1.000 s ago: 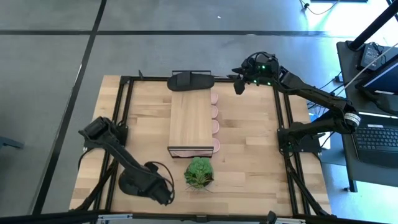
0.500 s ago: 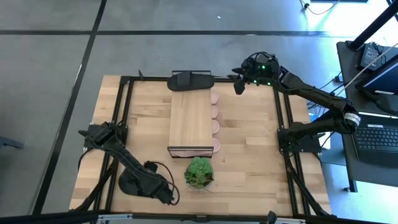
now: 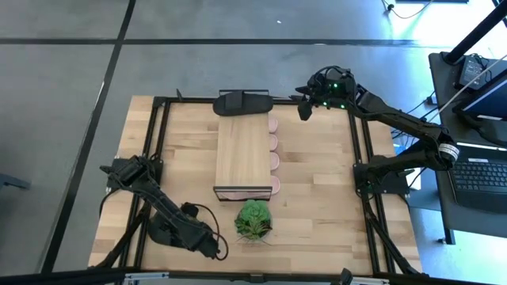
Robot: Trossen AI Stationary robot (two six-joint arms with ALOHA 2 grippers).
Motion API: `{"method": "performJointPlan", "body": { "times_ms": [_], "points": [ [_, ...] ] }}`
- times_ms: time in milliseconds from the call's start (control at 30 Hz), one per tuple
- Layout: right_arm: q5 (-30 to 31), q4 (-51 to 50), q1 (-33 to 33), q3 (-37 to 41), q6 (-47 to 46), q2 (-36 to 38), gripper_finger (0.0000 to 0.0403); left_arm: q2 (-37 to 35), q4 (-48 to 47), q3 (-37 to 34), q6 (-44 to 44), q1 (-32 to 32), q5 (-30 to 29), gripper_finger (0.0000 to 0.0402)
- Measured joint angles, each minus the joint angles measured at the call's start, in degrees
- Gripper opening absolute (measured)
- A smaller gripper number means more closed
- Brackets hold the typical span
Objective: Pick and place slides into the shelf
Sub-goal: Put the black slipper on the shelf
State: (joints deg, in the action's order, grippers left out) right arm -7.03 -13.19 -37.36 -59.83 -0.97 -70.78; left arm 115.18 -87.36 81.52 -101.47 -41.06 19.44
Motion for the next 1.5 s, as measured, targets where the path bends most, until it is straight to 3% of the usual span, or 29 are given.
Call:
{"method": "performJointPlan", "body": {
  "times_ms": [533, 767, 1033, 1300, 1500],
  "points": [
    [0.0, -0.5, 0.0, 0.0, 0.0, 0.0, 0.0187, 0.0, 1.4, 0.0, 0.0, -0.4, -0.6, 0.001],
    [0.0, -1.6, 0.0, 0.0, 0.0, 0.0, 0.0187, -1.5, 2.4, 0.8, -0.6, -0.2, -1.6, 0.0004],
    [0.0, -1.7, 0.0, 0.0, 0.0, 0.0, 0.0187, -9.2, -2.9, 5.5, -9.5, 0.0, -6.1, 0.0002],
    [0.0, -1.8, 0.0, 0.0, -0.3, 0.0, 0.0187, -17.3, -2.7, 7.7, -15.9, 0.8, -22.3, 0.0001],
    [-0.1, -2.0, 0.0, 0.0, -1.8, 0.0, 0.0187, -21.1, -2.6, 9.5, -8.7, 4.0, -33.2, 0.0001]
  ]
}}
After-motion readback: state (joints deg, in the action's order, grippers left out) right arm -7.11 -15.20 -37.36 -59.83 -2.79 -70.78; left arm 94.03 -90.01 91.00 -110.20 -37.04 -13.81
